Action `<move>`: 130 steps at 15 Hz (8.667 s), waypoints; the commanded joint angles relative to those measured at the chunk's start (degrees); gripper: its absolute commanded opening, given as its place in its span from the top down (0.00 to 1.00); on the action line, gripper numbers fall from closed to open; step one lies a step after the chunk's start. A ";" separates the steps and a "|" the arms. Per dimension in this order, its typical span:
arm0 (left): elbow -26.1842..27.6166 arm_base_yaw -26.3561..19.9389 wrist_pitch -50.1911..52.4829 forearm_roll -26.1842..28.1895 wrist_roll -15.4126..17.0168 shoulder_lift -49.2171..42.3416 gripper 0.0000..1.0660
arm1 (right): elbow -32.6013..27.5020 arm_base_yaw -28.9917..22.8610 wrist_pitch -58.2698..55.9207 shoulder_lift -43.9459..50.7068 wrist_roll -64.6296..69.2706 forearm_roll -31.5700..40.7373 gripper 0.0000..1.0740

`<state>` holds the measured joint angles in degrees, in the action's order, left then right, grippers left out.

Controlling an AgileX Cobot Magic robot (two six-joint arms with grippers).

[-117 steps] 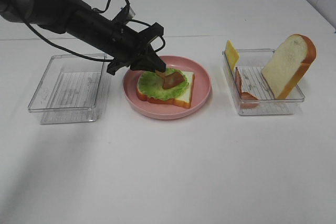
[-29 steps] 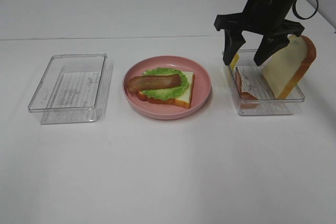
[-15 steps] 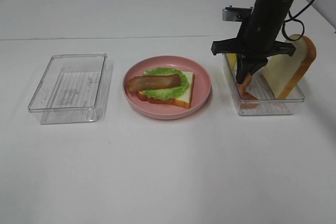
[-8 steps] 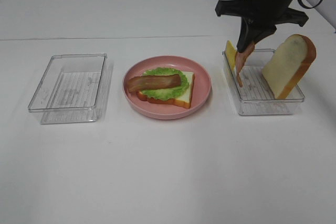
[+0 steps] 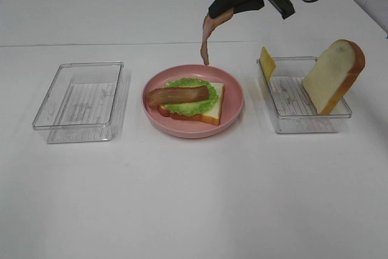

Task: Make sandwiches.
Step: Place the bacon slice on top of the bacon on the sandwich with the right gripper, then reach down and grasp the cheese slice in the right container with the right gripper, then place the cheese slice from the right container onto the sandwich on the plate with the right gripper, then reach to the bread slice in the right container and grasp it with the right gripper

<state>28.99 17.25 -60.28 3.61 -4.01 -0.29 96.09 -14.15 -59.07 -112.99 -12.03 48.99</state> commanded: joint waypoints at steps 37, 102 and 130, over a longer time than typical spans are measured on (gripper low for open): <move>-0.29 0.00 0.69 -0.06 0.46 -1.20 0.36 | 16.10 -6.42 -12.20 -8.82 18.28 -34.89 0.32; -0.29 0.00 0.69 -0.06 0.46 -1.20 0.36 | 9.05 -9.68 10.71 -19.31 20.74 -25.67 1.00; -0.29 0.00 0.69 -0.06 0.40 -1.20 0.36 | 8.94 13.81 -9.97 -3.50 18.05 -46.29 0.31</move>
<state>28.99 17.25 -60.16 3.61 -4.01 -0.29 105.25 -0.57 -69.39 -116.14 6.93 2.69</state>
